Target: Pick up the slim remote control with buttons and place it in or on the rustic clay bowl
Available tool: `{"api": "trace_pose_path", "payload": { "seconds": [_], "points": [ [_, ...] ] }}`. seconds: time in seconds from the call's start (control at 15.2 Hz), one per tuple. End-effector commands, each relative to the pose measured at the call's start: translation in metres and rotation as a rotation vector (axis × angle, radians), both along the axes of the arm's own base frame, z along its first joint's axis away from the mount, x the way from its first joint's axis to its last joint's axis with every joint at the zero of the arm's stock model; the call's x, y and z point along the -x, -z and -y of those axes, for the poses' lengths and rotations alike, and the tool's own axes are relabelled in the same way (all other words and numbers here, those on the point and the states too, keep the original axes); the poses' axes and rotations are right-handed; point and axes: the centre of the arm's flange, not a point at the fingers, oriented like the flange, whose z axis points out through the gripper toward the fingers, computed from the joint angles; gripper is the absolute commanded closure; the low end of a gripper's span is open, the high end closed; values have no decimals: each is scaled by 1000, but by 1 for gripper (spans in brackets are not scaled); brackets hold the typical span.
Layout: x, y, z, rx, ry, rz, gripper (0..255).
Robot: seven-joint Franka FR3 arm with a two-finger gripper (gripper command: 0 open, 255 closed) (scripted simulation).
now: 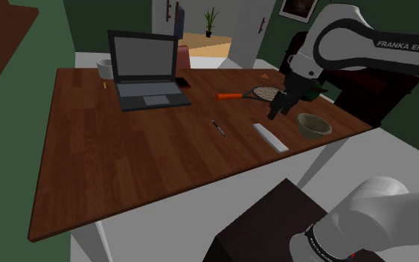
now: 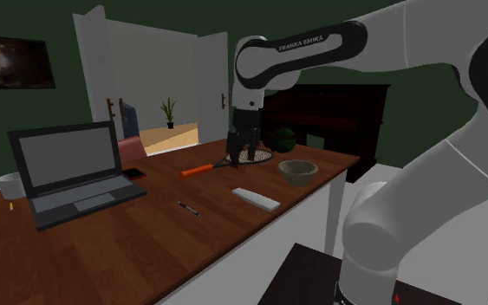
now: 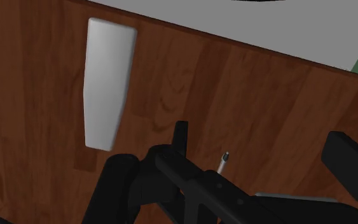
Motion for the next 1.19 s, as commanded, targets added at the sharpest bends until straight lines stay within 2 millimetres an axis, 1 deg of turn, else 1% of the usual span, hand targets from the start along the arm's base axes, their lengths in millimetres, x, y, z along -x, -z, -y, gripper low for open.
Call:
{"api": "trace_pose_path", "payload": {
  "seconds": [0.0, 0.53, 1.06, 1.12],
  "points": [
    [-11, 18, 20, 8, 23, -5, 0],
    [-43, 92, 85, 38, 116, -30, 0],
    [-66, 164, 153, 67, 208, -56, 0],
    [-66, 170, 153, 67, 208, -56, 0]
  ]
}}
